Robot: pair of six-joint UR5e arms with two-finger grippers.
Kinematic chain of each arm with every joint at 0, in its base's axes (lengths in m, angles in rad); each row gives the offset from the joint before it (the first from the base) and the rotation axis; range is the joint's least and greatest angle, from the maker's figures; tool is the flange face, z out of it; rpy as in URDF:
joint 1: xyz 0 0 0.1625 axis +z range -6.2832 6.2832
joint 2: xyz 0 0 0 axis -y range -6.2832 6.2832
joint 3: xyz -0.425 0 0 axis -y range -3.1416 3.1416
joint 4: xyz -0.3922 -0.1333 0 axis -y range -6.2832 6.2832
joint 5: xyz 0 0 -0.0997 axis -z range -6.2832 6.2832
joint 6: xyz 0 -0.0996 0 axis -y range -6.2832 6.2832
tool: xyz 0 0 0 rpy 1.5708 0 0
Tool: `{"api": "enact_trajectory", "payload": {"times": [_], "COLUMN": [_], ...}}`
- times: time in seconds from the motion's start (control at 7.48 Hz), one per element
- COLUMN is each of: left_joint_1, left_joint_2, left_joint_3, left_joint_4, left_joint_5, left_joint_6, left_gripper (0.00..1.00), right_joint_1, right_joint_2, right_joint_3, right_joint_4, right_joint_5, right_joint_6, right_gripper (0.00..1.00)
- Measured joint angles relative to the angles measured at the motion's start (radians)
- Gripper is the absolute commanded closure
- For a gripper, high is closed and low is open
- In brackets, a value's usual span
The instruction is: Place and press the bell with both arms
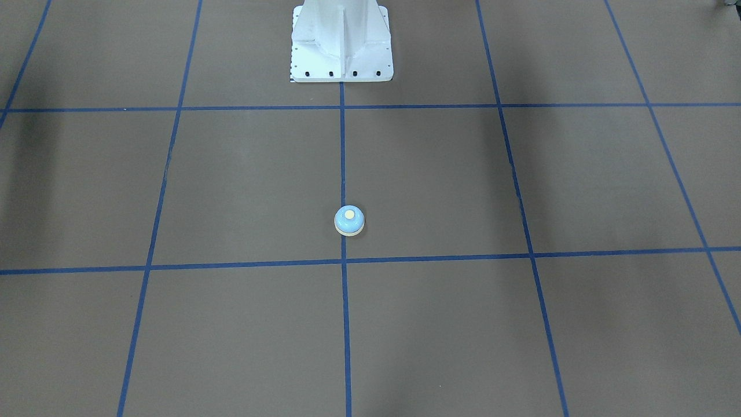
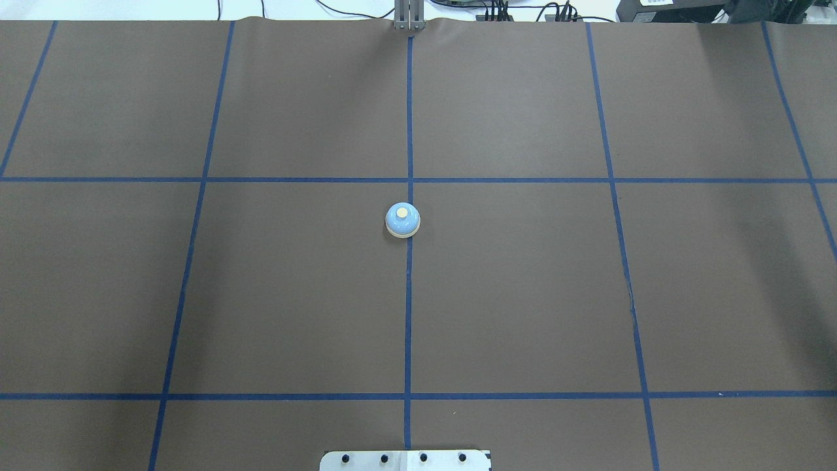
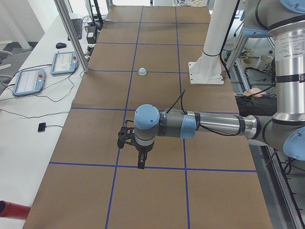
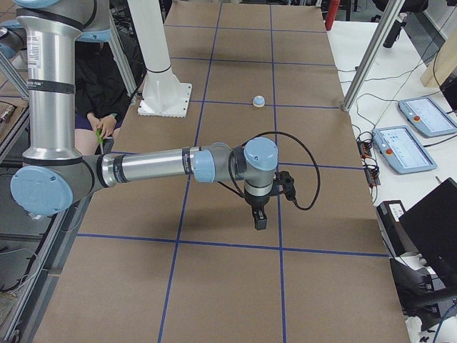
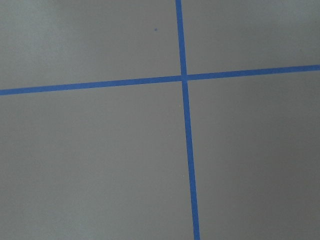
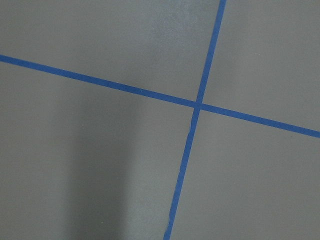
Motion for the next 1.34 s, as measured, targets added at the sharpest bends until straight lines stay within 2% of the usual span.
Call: {"api": "enact_trajectory", "payload": {"times": [1.34], "left_joint_1": [0.0], "left_joint_2": [0.005], "left_joint_3": [-0.006], "left_joint_4": [-0.008], "left_joint_5": [0.0], "left_joint_6": [-0.002], "left_gripper": [0.0], "right_joint_1": [0.0], "right_joint_2": [-0.004], "right_joint_3": [0.052], "right_joint_4": [-0.001], "right_joint_5": [0.01], "right_joint_6": [0.005], "right_gripper": [0.0]}}
